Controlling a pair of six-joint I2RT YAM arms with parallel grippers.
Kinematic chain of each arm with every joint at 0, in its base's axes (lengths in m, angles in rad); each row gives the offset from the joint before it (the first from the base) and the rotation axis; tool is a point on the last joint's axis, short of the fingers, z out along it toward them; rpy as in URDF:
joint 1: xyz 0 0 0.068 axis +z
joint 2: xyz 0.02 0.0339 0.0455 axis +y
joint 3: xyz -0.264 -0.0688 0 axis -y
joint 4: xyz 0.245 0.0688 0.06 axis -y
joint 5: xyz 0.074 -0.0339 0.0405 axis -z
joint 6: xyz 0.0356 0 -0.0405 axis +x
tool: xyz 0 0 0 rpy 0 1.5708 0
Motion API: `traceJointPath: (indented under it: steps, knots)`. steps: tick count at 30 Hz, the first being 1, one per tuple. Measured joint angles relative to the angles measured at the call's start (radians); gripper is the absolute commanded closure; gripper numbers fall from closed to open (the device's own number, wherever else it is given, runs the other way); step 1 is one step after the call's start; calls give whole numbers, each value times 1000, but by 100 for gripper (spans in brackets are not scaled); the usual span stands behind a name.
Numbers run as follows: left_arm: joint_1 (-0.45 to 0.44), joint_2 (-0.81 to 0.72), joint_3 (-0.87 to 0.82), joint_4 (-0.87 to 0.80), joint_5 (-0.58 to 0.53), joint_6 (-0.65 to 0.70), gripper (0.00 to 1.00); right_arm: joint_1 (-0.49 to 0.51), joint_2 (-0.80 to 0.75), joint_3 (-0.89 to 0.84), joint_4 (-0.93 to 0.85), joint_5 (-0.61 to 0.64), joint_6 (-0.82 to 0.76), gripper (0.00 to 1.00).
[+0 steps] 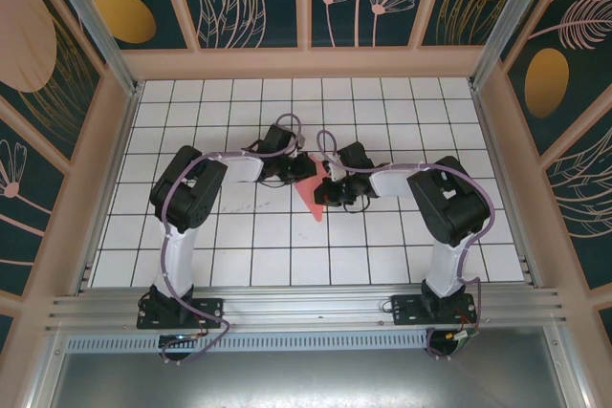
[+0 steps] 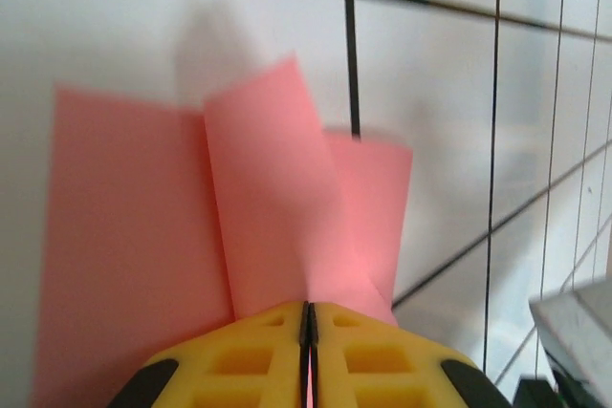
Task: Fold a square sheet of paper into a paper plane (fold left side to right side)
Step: Fourth fold the wing at the center of the table.
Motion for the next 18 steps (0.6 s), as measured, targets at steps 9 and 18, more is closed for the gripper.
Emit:
traceJointPath:
  steps: [9, 18]
  knots:
    - [35, 65, 115, -4, -25, 10, 86, 0, 2, 6, -11, 0, -6, 100]
    - [57, 125, 214, -56, -52, 36, 86, 0, 3, 10, -19, 0, -13, 100]
